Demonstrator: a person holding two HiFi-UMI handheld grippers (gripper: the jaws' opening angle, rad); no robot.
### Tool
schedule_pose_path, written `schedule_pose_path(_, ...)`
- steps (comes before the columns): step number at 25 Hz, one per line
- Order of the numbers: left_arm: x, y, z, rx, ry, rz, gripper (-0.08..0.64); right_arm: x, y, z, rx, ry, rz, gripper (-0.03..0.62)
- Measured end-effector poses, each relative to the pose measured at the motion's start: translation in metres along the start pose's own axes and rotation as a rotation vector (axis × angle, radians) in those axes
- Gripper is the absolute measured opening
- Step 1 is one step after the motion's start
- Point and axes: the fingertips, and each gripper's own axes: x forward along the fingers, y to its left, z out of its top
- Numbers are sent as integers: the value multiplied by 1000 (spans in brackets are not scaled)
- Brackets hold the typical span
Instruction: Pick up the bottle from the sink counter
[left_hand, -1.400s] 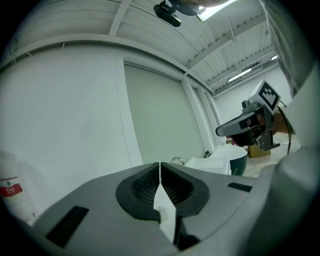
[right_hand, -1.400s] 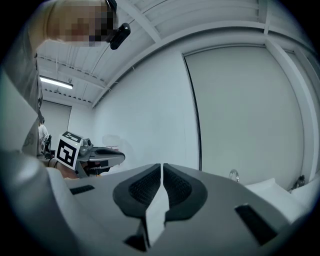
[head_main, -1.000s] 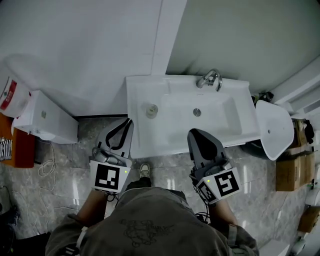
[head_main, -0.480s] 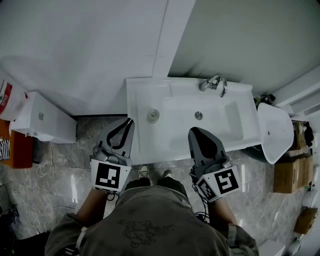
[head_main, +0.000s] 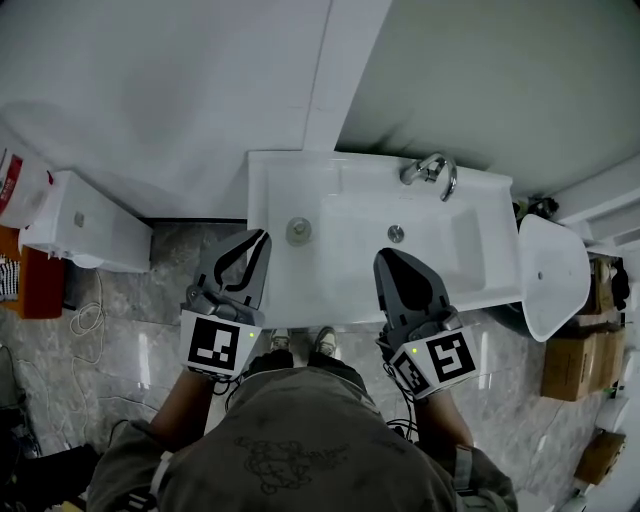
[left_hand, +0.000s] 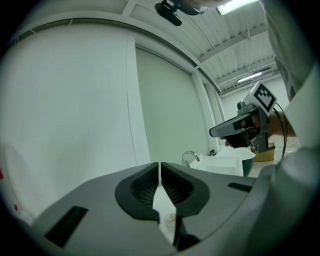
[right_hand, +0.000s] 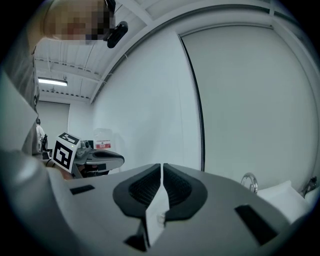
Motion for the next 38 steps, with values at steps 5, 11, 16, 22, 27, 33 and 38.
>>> schedule_pose_path(5, 18, -9, -3, -5, 19, -5, 23, 4, -17, -5, 5, 9, 17, 35)
schedule_pose_path(11, 44, -19, -8, 8, 31, -20, 111, 11, -34, -12, -3, 25, 29, 35)
schedule_pose_path(16, 67, -30, -24, 12, 47, -50, 216, 22, -37, -17, -17, 38, 56, 35)
schedule_pose_path(22, 103, -38, -46, -10, 18, -60, 288, 40, -50, -26, -2, 45, 62, 35)
schedule_pose_path(27, 129, -41, -73, -14, 45, -52, 311, 54, -59, -41, 14, 70, 67, 35)
schedule_pose_path(33, 152, -40, -130, -17, 143, -27, 328, 77, -66, -65, 32, 100, 80, 35)
schedule_pose_path(38, 167, -42, -176, -68, 199, -22, 337, 95, -71, -83, 39, 129, 96, 35)
